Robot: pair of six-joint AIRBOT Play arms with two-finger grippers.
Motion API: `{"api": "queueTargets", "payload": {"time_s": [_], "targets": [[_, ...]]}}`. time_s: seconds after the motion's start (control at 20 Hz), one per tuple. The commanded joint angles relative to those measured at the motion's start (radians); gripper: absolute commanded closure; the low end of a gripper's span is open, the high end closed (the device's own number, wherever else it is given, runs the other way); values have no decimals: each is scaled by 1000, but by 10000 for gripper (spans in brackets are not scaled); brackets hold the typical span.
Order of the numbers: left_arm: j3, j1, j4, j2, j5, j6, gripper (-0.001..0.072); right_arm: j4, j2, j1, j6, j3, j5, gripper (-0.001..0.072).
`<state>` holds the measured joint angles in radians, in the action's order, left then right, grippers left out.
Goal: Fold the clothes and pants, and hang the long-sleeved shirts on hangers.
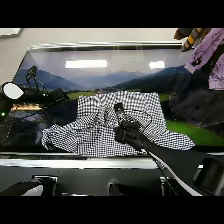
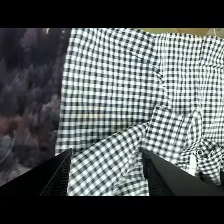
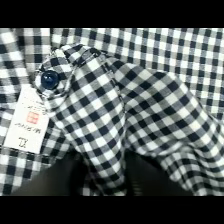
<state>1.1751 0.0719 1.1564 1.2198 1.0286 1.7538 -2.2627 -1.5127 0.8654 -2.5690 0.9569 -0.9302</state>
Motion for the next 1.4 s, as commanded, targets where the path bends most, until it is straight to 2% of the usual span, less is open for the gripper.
{"api": "queueTargets", "payload": {"time_s": [0.0, 0.1, 0.2, 0.25, 0.3, 0.45, 0.6, 0.75, 0.85, 0.95, 1.0, 1.05, 1.35], "targets": [[0, 0, 0, -1, 0, 0, 194, -87, 7, -1, -46, 0, -108, 516], [0, 0, 0, -1, 0, 0, 195, -93, 44, -1, -45, 0, -137, 571], [0, 0, 0, -1, 0, 0, 194, -88, 83, -1, -45, 0, -150, 583], [0, 0, 0, -1, 0, 0, 194, -86, 99, -1, -45, 0, -154, 614], [0, 0, 0, -1, 2, 0, 194, -87, 113, -1, -45, 0, -169, 679], [0, 21, 0, 1, 14, 0, 195, -77, 146, -1, -45, 12, -237, 681], [0, 114, 0, 28, 31, 0, 194, -43, 179, -1, -45, 12, -243, 681], [0, 251, 3, 85, 13, 2, 194, 78, 207, -1, -46, 12, -247, 681], [1, 316, 26, 138, 6, 68, 194, 177, 210, -1, -45, 12, -251, 681], [9, 370, 26, 195, -25, 68, 193, 249, 210, -1, -45, 12, -251, 681], [19, 391, 26, 221, -43, 68, 173, 272, 210, -1, -45, 12, -251, 681], [36, 408, 28, 249, -56, 68, 91, 288, 210, -1, -45, 12, -251, 681], [212, 422, 36, 400, -60, 32, 91, 288, 214, -1, -45, 12, -280, 681]]}}
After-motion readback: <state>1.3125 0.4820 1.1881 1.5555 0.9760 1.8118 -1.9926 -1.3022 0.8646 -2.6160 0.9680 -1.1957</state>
